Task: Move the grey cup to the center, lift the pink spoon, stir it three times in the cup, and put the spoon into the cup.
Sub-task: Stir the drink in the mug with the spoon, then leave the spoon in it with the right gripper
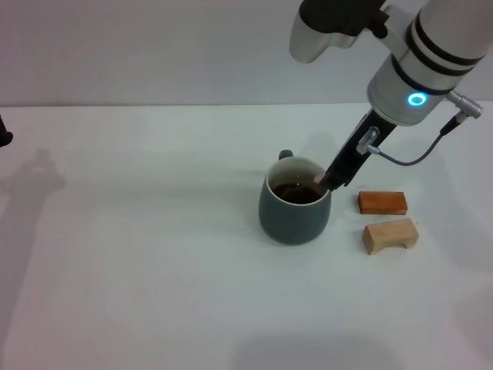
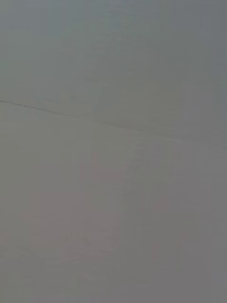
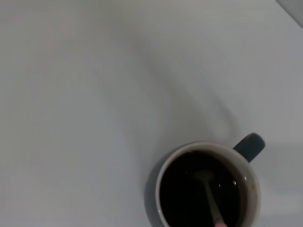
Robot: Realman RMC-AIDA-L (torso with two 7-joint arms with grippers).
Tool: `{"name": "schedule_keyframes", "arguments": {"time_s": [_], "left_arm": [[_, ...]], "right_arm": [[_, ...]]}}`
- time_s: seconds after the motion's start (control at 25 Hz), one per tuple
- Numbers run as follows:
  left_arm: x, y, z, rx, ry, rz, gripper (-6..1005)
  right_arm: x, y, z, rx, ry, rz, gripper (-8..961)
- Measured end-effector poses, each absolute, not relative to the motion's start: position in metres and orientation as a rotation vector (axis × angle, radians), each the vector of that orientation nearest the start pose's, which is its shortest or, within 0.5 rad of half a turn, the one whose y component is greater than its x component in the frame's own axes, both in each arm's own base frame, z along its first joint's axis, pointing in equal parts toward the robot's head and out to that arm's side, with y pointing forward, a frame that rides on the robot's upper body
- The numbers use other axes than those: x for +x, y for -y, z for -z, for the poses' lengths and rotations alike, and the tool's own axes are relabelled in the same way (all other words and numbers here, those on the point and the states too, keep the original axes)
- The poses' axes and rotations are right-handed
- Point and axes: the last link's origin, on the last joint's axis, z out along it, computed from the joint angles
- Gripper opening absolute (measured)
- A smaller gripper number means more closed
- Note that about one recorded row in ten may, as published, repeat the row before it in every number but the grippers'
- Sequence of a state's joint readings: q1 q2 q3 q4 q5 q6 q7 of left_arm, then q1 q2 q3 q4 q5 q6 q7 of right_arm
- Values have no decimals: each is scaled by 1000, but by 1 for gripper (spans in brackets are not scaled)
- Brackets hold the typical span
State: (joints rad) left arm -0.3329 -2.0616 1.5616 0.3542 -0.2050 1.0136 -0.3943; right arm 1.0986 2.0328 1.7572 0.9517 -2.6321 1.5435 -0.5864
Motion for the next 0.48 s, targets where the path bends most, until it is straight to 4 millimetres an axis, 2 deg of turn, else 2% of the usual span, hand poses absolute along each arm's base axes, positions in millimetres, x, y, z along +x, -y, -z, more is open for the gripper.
{"name": "schedule_keyframes", "arguments": {"time_s": [0.48], "left_arm": [[-345, -344, -37, -1402, 697, 835, -2]], "right_arm": [[89, -419, 26, -2657, -633, 699, 154]]}}
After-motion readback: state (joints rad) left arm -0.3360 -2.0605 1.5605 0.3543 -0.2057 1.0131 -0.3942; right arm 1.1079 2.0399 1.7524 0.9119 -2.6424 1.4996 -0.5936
